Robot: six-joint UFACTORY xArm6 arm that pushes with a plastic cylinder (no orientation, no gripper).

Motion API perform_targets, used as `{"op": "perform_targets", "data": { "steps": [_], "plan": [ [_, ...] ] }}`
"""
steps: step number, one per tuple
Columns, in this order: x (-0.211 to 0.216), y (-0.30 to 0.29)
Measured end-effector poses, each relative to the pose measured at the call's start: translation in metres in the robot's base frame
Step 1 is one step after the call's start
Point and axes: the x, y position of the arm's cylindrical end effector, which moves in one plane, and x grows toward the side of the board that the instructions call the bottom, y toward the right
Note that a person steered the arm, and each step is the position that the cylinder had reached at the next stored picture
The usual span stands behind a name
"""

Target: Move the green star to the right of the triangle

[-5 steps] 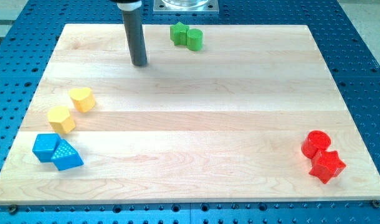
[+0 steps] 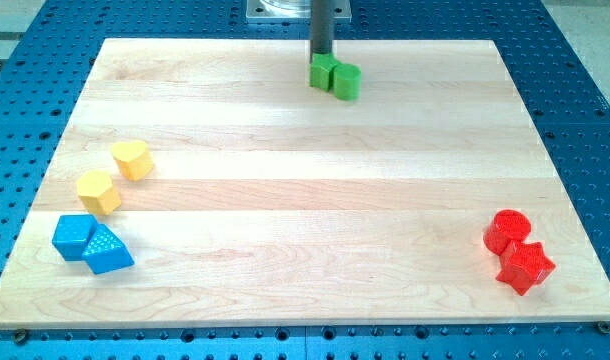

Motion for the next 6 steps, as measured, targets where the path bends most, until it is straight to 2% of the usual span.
{"op": "perform_targets", "data": {
  "steps": [1, 2, 3, 4, 5, 6],
  "plan": [
    [0.062, -0.007],
    [0.132, -0.042],
    [0.102, -0.043],
    [0.098, -0.013],
    [0.14, 0.0],
    [0.182, -0.06]
  ]
}}
